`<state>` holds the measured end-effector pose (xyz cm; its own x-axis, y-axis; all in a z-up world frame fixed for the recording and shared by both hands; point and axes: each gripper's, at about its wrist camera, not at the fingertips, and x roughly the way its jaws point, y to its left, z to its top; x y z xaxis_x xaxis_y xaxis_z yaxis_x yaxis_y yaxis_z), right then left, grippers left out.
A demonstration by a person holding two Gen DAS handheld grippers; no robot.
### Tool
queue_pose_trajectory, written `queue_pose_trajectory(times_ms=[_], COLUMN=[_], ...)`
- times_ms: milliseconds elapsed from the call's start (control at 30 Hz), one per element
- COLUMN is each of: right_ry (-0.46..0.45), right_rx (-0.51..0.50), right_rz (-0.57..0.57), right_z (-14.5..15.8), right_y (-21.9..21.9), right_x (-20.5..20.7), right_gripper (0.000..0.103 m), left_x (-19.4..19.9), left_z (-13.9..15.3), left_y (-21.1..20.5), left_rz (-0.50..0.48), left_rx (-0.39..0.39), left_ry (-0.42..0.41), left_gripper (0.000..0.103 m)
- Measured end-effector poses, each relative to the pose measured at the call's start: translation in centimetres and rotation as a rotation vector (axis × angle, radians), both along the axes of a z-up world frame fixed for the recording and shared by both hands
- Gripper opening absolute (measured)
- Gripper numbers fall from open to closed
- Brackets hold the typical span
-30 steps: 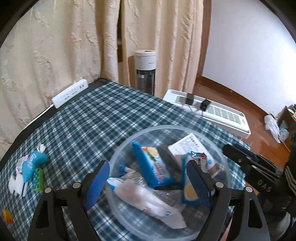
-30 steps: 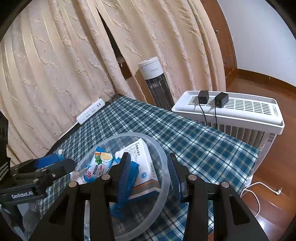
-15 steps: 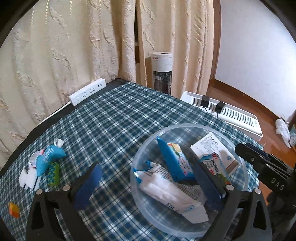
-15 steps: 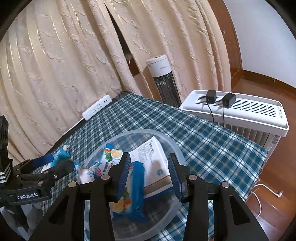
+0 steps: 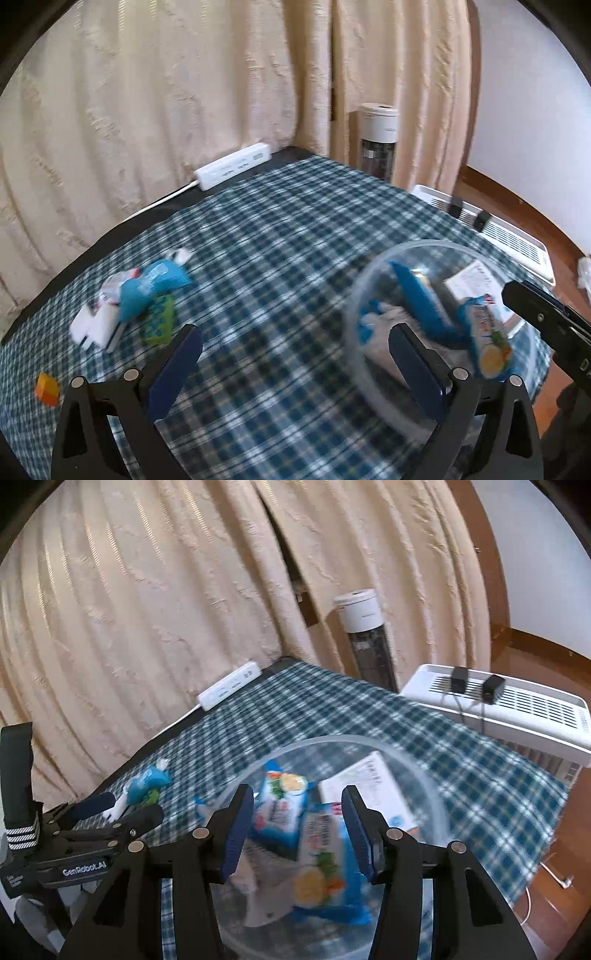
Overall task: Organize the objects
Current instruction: 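Move both grippers back over the bed toward the toy blocks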
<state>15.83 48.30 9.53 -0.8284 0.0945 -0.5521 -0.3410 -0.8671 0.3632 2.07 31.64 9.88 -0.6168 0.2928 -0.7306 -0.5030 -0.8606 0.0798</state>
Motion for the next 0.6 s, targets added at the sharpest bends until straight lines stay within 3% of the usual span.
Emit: queue_pose_trajectory(times_ms=[600], right_ry=[-0.012], right_rx=[0.034], right_rz=[0.2], right_z=[0.5], right_y=[-9.0], right_x=[-5.0], right_gripper=[0.051], left_x=[-2.7], left_z=[-1.0], left_y=[-11.7], left_rz=[0.261], left_rx=[-0.018], left_ry=[0.003], left_gripper=[0.103])
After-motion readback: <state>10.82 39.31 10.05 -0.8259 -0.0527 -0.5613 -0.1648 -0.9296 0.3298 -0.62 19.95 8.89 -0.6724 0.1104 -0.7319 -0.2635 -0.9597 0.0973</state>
